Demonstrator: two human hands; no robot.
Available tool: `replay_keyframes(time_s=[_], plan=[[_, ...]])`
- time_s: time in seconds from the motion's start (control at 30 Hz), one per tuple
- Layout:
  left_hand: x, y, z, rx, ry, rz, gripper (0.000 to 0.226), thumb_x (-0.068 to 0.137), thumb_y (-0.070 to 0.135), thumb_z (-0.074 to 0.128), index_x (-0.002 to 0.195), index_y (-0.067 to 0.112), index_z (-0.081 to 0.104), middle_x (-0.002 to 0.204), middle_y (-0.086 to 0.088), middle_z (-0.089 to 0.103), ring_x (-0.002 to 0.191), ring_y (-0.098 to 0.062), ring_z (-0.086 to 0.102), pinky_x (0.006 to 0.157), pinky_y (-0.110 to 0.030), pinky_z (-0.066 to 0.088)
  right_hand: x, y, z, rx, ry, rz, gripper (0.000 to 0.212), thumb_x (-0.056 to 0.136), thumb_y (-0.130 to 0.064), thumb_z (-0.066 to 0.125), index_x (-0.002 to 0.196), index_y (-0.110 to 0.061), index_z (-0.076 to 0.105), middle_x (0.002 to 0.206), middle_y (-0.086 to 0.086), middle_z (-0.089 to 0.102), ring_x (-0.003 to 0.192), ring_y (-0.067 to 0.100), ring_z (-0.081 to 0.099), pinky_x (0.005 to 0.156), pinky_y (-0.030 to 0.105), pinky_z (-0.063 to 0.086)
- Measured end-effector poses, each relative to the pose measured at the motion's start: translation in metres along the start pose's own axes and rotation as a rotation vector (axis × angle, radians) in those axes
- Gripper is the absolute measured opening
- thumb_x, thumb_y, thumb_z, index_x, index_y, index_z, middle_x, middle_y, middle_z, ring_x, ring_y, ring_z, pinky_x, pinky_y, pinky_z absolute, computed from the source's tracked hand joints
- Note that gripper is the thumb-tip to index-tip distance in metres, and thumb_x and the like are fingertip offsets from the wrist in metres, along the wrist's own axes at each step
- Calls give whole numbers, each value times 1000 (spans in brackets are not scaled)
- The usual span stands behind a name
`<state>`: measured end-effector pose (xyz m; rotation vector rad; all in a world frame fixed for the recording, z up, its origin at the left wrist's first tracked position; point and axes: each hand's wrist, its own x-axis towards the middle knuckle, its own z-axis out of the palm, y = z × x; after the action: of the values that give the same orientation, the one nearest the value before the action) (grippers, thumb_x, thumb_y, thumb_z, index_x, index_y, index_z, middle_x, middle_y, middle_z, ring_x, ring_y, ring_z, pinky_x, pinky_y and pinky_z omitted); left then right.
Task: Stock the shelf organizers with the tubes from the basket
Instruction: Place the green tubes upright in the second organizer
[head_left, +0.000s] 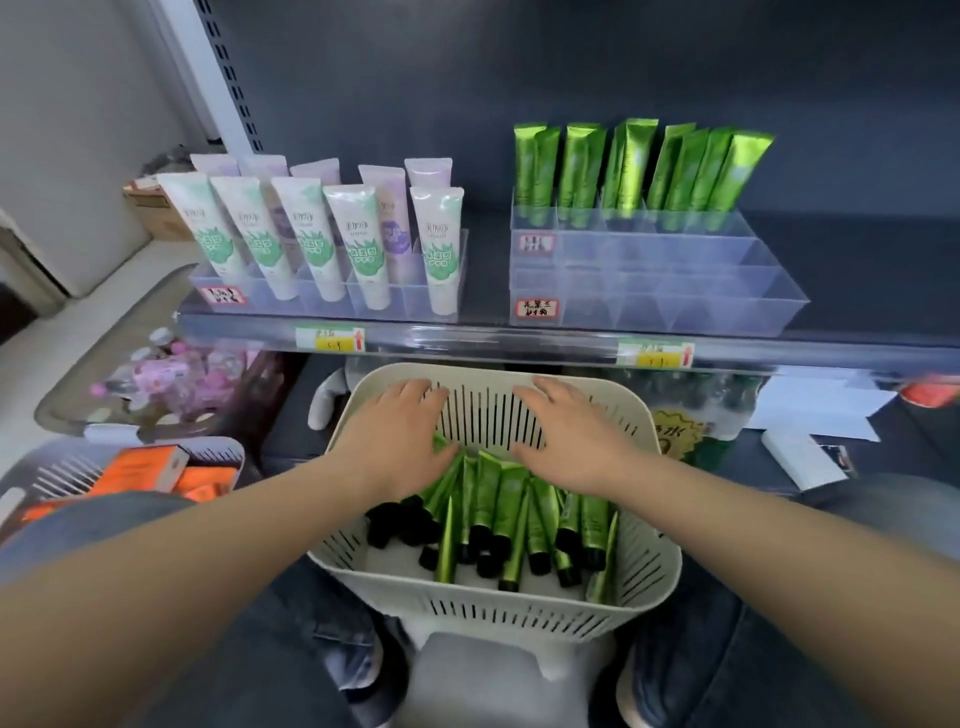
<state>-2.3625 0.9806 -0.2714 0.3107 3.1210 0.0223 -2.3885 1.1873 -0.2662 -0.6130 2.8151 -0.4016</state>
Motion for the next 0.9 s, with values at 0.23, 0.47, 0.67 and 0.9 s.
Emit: replay_keyframes(time_s=[0.23,0.47,0.67,0.9], plan=[[15,-5,36,-79,-114,0,49,86,45,50,123,14,48,122,-3,52,114,-21,50,96,-35,42,14,17,31,18,-102,41,73,88,-42,53,148,-19,18,157,5,15,144,22,15,118,37,17],[36,-13,72,-91,-277,71,36,90,33,44,118,11,50,119,-7,52,110,-23,50,98,-35,42,41,31,61,60,-212,91,70,87,-42,57,145,-15,27,147,5,33,135,23,32,112,38,31],[63,-23,94,-20,-364,59,30,90,25,45,116,10,51,116,-8,52,109,-25,50,94,-36,44,70,34,91,114,-297,133,66,87,-34,57,143,-13,30,142,6,38,129,23,39,105,36,38],[85,-43,118,-38,-441,-73,38,90,28,48,121,6,49,124,-11,49,115,-28,49,101,-42,42,107,33,122,185,-386,188,62,86,-29,60,140,-11,35,141,8,38,127,24,41,101,35,39]])
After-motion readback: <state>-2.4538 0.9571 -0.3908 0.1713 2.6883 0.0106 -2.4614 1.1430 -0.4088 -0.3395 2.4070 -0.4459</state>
